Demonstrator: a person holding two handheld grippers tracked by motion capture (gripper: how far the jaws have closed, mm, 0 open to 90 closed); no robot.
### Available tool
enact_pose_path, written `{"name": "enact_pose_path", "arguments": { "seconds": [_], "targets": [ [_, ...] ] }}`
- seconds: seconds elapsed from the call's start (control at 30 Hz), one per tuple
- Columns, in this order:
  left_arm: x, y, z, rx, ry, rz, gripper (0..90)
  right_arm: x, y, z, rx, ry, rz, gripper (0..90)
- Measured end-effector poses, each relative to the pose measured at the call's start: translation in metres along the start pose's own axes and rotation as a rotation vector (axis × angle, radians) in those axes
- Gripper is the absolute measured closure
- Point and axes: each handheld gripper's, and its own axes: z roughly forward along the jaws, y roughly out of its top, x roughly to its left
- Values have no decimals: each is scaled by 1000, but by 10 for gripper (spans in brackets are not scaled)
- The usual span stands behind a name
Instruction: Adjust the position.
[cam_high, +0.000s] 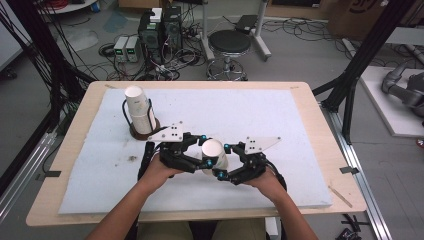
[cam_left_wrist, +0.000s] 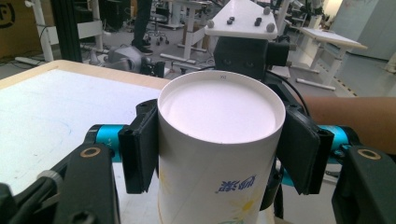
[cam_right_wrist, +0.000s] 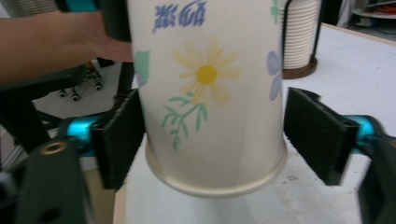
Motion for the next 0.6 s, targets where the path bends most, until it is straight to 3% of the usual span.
{"name": "enact_pose_path", "arguments": {
  "seconds": [0.33,0.4,0.47,0.6],
  "targets": [
    [1,0,0,9,4,-3,360,1,1,-1,12,9,-35,345],
    [-1,-1,2,23,29,18,333,0,1,-1,28,6,-33,347],
    [-1,-2,4,31,51,17,176,-1,1,-2,44,0,-25,351],
    [-1,-2,4,50,47,11,158,-2,1,-4,51,-2,-27,353]
  ]
}}
